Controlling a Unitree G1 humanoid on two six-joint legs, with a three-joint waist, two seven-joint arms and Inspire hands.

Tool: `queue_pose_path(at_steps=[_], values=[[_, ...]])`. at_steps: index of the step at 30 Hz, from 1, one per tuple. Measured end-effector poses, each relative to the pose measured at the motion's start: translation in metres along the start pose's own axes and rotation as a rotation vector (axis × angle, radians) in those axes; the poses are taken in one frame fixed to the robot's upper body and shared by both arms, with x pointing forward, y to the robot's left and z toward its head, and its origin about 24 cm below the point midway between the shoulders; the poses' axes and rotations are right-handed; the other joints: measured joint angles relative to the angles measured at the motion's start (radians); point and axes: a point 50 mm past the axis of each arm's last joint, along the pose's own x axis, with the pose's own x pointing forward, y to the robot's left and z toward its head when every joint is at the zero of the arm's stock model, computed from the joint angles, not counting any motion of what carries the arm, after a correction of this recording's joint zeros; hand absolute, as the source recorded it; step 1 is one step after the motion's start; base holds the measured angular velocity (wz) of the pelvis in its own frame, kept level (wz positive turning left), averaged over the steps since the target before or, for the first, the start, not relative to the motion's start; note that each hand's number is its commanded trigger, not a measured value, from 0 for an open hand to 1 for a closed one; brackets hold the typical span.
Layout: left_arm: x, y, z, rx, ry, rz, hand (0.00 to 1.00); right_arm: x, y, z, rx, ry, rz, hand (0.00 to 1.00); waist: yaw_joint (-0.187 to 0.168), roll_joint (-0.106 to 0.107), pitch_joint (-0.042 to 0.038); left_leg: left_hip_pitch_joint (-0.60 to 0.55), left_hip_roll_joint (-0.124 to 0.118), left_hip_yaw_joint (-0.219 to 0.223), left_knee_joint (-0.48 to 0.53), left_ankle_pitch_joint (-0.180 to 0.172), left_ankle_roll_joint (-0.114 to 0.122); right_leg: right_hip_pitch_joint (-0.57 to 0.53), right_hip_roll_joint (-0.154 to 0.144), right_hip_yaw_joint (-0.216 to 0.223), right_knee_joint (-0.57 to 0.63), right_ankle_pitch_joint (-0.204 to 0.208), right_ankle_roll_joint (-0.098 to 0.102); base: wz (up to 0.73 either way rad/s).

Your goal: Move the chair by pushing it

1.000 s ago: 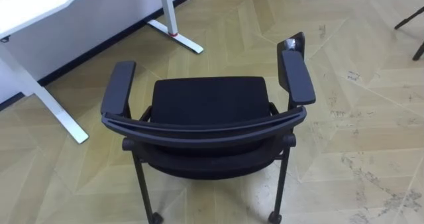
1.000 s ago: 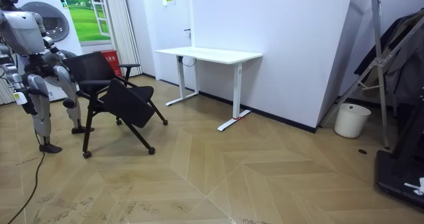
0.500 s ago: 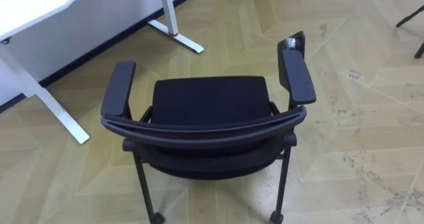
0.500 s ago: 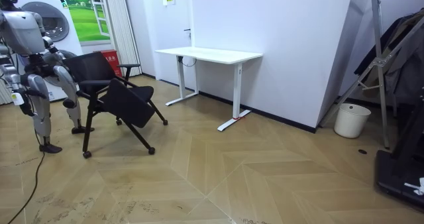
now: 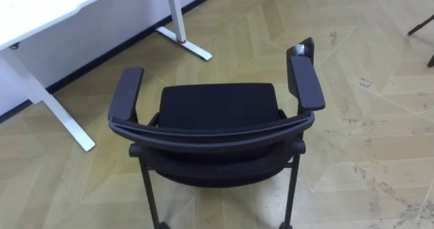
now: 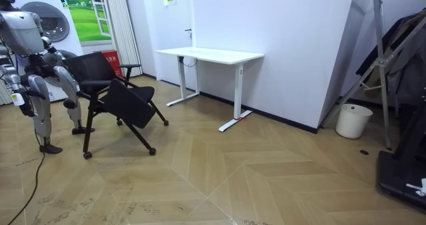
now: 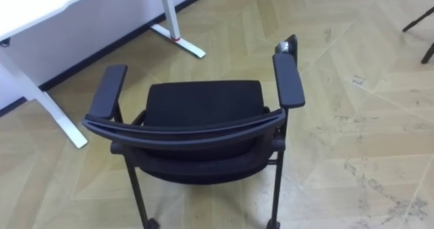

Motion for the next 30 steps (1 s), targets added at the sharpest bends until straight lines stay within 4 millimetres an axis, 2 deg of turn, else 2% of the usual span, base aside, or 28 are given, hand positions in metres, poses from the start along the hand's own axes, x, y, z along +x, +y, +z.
queue_pose_path(at_steps=[2, 3, 5, 6, 8, 11, 13, 15, 17, 20, 25, 30], values=[[0.002, 0.007, 0.012, 0.017, -0.050, 0.061, 0.00, 0.000, -0.002, 0.001, 0.013, -0.004, -0.008, 0.00, -0.001, 0.004, -0.0012, 0.001, 0.000, 0.000, 0.000, 0.000, 0.000, 0.000, 0.000, 0.000, 0.001, 0.000, 0.000, 0.00], [0.004, 0.011, 0.022, 0.024, -0.093, 0.098, 0.00, 0.000, -0.003, 0.000, 0.017, -0.001, -0.011, 0.00, -0.005, 0.015, -0.0064, 0.001, 0.000, -0.001, 0.001, 0.000, 0.000, 0.001, 0.000, 0.000, 0.001, 0.000, 0.000, 0.00], [0.003, 0.015, 0.045, 0.005, -0.180, 0.161, 0.00, 0.000, -0.006, 0.000, 0.016, 0.001, -0.018, 0.00, -0.008, 0.028, -0.0062, 0.001, -0.001, -0.002, 0.000, 0.000, 0.000, 0.002, 0.000, 0.000, 0.002, 0.000, 0.000, 0.00], [0.003, 0.015, 0.051, -0.002, -0.202, 0.171, 0.00, 0.000, -0.007, 0.000, 0.020, 0.001, -0.020, 0.00, -0.009, 0.021, -0.0044, 0.001, -0.001, -0.002, 0.000, 0.000, 0.000, 0.002, -0.001, -0.001, 0.002, 0.000, 0.000, 0.00], [0.000, 0.017, 0.074, -0.022, -0.288, 0.222, 0.00, 0.000, -0.011, 0.002, 0.035, -0.005, -0.030, 0.00, -0.011, 0.031, -0.0084, 0.001, -0.001, -0.006, -0.001, 0.000, 0.000, 0.002, 0.000, -0.002, 0.001, 0.000, 0.000, 0.00], [-0.008, 0.018, 0.105, -0.059, -0.413, 0.282, 0.00, 0.000, -0.016, 0.004, 0.023, -0.012, -0.042, 0.00, -0.016, 0.033, -0.0064, 0.000, -0.002, -0.009, -0.002, 0.000, 0.000, 0.001, 0.001, -0.001, 0.000, 0.000, 0.000, 0.00], [-0.011, 0.017, 0.116, -0.043, -0.468, 0.309, 0.00, 0.001, -0.016, 0.007, 0.025, -0.024, -0.042, 0.00, -0.023, 0.036, -0.0092, 0.000, -0.002, -0.009, -0.003, 0.000, 0.000, 0.004, 0.001, -0.002, 0.001, 0.000, 0.000, 0.00], [-0.016, 0.016, 0.126, 0.002, -0.543, 0.325, 0.00, 0.001, -0.015, 0.010, 0.031, -0.030, -0.039, 0.00, -0.034, 0.035, -0.0087, 0.002, -0.002, -0.011, -0.003, 0.000, 0.000, 0.007, 0.001, -0.004, 0.000, 0.001, -0.001, 0.00], [-0.029, 0.014, 0.147, 0.049, -0.677, 0.343, 0.00, 0.001, -0.015, 0.010, 0.023, -0.038, -0.041, 0.00, -0.035, 0.035, -0.0093, 0.002, -0.003, -0.013, -0.003, 0.000, 0.000, 0.008, 0.001, -0.006, 0.000, 0.001, -0.001, 0.00], [-0.046, 0.014, 0.171, 0.079, -0.835, 0.369, 0.00, 0.001, -0.014, 0.013, 0.003, -0.048, -0.035, 0.00, -0.033, 0.024, -0.0054, 0.002, -0.004, -0.013, -0.003, 0.000, 0.000, 0.008, 0.000, -0.005, -0.001, 0.001, 0.000, 0.00], [-0.062, 0.007, 0.188, 0.186, -0.984, 0.396, 0.00, 0.001, -0.014, 0.013, 0.003, -0.059, -0.023, 0.00, -0.037, 0.024, -0.0070, 0.005, -0.005, -0.013, -0.004, 0.000, 0.000, 0.009, -0.001, 0.001, -0.002, 0.001, 0.000, 0.00], [-0.082, 0.005, 0.205, 0.283, -1.142, 0.451, 0.00, 0.001, -0.014, 0.014, -0.018, -0.064, -0.025, 0.00, -0.066, 0.020, -0.0055, -0.003, -0.006, -0.016, -0.003, 0.000, 0.000, 0.003, -0.001, -0.004, 0.000, 0.001, 0.000, 0.01]])
